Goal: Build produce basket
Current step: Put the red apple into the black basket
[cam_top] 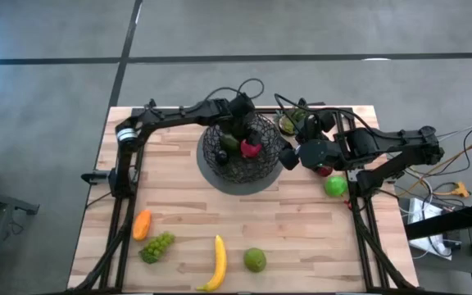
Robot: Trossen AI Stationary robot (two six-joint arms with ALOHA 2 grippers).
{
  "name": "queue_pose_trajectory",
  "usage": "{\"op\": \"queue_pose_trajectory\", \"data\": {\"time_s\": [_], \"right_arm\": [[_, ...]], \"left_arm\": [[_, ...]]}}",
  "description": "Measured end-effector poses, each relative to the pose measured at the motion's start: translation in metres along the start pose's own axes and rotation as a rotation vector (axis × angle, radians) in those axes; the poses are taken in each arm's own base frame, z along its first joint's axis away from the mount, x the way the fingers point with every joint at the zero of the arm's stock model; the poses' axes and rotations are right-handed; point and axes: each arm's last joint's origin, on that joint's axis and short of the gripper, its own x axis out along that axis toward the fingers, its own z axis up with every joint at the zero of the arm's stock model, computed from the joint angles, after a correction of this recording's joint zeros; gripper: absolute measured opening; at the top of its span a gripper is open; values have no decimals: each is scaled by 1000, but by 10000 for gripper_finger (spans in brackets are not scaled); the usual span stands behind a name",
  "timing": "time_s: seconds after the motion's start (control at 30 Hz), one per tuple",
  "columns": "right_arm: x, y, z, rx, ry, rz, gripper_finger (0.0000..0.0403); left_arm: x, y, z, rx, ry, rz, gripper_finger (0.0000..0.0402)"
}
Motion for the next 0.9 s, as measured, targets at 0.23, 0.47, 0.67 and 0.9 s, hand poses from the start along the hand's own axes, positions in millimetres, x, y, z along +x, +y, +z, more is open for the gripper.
{"op": "queue_pose_trajectory", "data": {"time_s": [0.23, 0.47, 0.67, 0.9], "right_arm": [[10, 6, -15, 105, 55, 4, 329], [30, 12, -59, 220, 348, 39, 329], [47, -13, -93, 221, 703, -108, 329], [88, -37, -131, 103, 975, -80, 329]], "left_arm": [[-65, -23, -3, 245, -105, -50, 171], [-143, -50, -41, 378, -205, -103, 171], [-183, -62, -88, 449, -302, -117, 171], [-188, -52, -121, 413, -369, -138, 171]]}}
